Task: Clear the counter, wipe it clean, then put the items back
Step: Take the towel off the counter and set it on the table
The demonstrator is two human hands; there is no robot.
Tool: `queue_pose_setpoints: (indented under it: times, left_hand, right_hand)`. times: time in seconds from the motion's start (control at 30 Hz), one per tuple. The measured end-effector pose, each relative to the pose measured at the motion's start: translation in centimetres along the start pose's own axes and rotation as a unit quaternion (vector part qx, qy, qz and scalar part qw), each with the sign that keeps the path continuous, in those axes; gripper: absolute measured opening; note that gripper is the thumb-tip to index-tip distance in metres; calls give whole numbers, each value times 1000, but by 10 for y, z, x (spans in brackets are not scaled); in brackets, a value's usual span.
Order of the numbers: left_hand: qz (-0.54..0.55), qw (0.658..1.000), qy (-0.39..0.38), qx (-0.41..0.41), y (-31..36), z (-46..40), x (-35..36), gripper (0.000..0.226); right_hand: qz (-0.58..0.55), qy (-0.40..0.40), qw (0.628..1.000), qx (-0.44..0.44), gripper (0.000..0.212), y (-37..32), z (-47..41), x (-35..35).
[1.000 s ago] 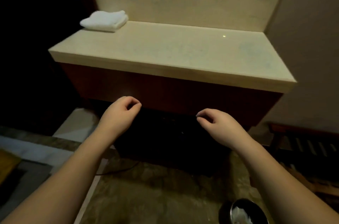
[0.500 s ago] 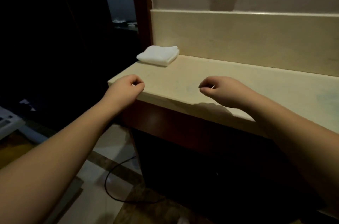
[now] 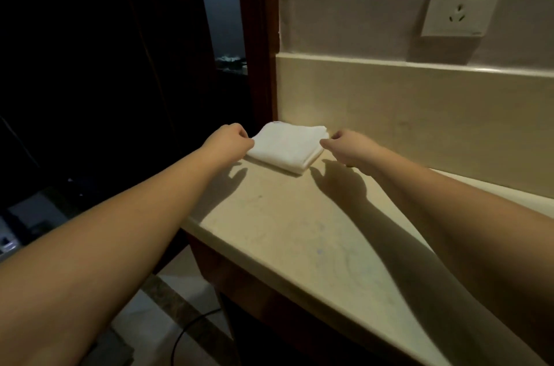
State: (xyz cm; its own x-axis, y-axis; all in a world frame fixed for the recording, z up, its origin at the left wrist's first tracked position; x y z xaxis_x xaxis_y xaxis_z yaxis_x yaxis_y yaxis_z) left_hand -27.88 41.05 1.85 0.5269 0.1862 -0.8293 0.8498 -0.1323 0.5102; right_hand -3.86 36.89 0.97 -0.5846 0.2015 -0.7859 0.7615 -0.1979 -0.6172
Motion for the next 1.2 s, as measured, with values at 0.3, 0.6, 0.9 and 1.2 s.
queue_pose_setpoints:
  times: [0.3, 0.6, 0.9, 1.2]
  left_hand:
    - [-64, 994, -79, -35, 14, -55, 43, 50]
    - [29, 981, -131, -139, 13, -70, 55, 51]
    - [123, 948, -168, -241, 9, -60, 50, 41]
    - [221, 920, -185, -264, -3, -24, 49, 37]
  right_hand:
    - [-63, 4, 997, 46, 65, 9, -51, 35]
    - [-121, -8, 990, 78, 45, 12, -58, 39]
    - [-394, -89, 879, 252, 15, 8, -50, 46]
    - [-421, -96, 883, 183, 45, -14, -22, 42]
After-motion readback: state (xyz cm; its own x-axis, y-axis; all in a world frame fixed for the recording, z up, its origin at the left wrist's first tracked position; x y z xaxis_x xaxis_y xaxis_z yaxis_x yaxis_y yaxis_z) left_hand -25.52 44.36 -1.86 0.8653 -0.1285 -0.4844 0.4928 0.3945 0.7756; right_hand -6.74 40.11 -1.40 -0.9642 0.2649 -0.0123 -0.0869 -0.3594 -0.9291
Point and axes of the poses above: each hand's wrist, its own z-axis away from the middle knuckle, its own x-axis out of the palm, y = z × x, the point moved 5 cm from there along -z, towards the middle knuckle, and after that the axes turned 6 degrees about y, right-handed, at the moved point
